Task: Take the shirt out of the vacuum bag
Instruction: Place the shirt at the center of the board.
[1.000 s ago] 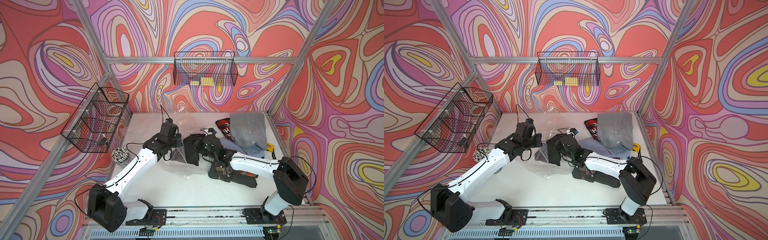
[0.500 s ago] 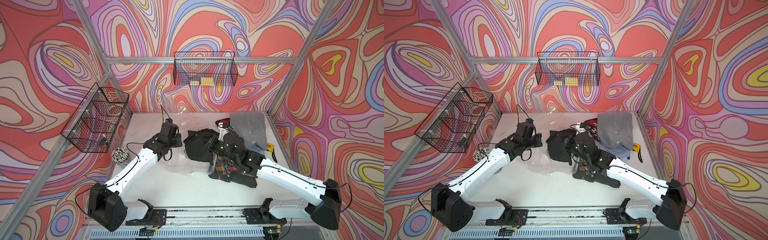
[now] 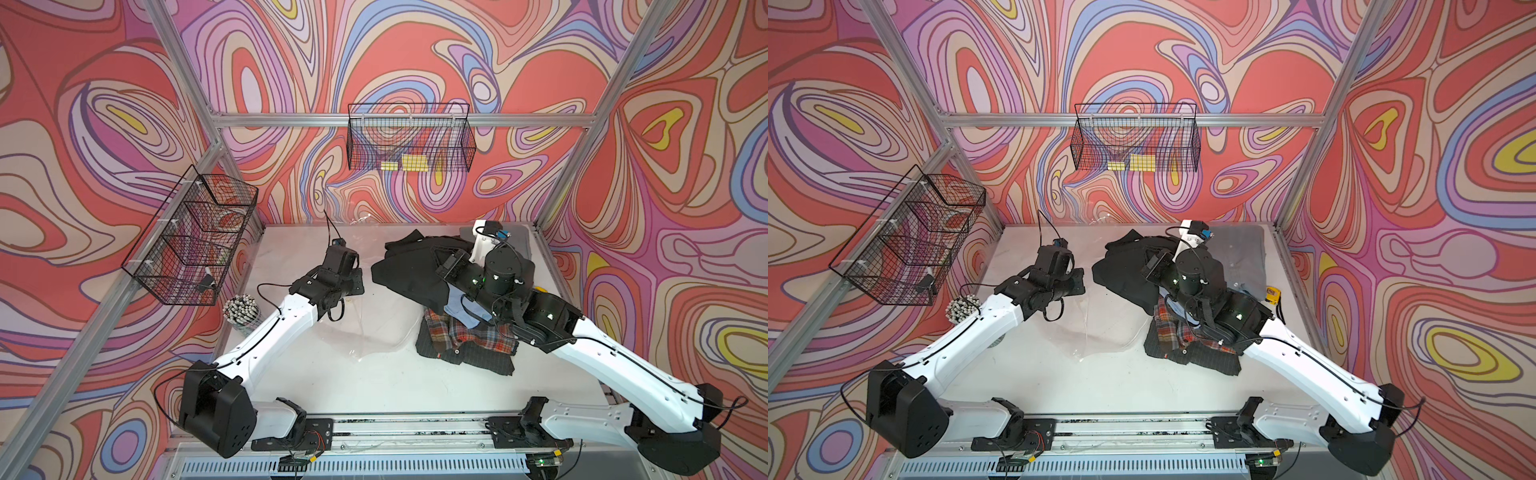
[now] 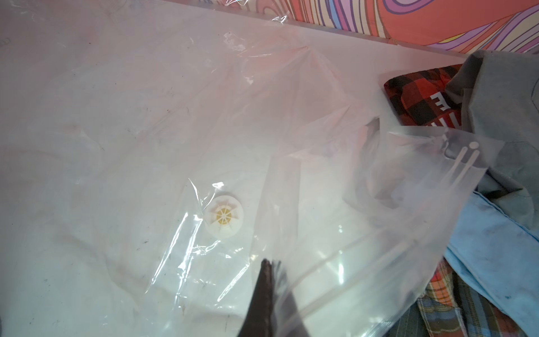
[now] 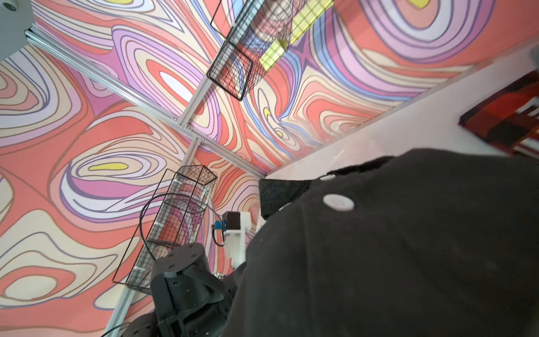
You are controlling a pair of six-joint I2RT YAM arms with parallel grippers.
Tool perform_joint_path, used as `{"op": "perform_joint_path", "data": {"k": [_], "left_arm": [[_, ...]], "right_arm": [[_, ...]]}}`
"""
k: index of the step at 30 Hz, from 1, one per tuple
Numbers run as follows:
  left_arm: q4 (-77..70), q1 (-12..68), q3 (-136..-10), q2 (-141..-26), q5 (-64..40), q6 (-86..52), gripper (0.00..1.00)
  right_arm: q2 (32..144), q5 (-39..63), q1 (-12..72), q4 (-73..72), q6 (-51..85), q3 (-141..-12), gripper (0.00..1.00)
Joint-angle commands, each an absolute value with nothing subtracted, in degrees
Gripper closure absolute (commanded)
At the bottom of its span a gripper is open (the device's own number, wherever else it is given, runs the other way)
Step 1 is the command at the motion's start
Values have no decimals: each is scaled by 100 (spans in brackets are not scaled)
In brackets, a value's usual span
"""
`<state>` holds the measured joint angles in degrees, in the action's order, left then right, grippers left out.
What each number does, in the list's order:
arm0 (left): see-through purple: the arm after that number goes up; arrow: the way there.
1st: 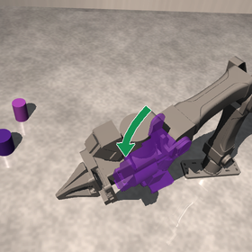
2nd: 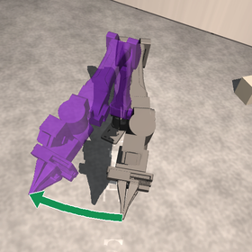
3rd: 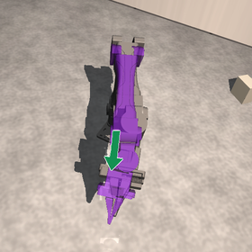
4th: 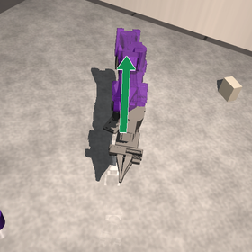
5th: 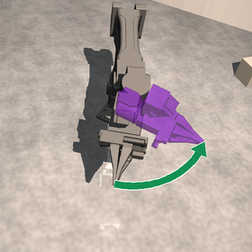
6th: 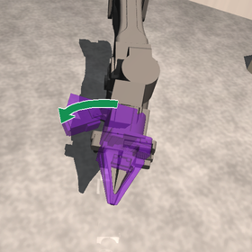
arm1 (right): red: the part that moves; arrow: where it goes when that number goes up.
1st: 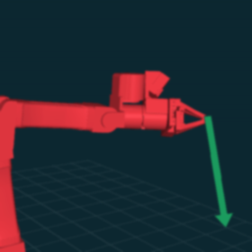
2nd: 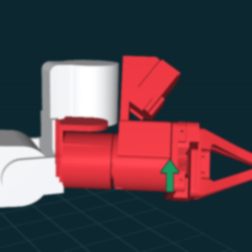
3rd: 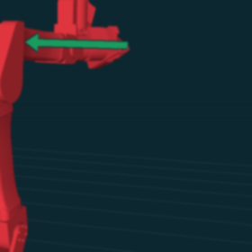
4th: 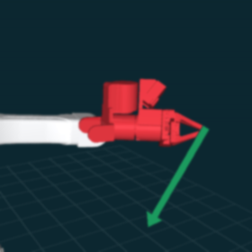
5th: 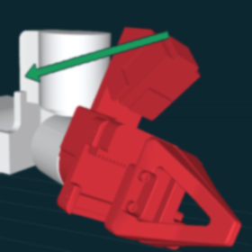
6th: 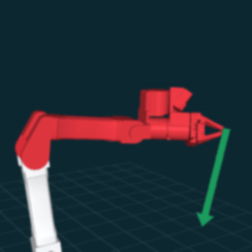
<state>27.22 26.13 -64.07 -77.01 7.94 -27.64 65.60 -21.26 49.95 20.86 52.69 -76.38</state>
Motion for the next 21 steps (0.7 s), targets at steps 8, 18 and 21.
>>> {"op": "perform_joint_path", "data": {"k": [8, 18, 21], "left_arm": [[2821, 2567, -6576, -7713, 870, -2751, 100], [2815, 2567, -6577, -7726, 880, -2738, 100], [2810, 2562, -6577, -7712, 904, -2725, 100]], "right_arm": [[6474, -2218, 3077, 2578, 4448, -8172, 100], [7756, -112, 894, 1850, 4710, -8712, 100], [8018, -301, 759, 1560, 4487, -8731, 100]]}}
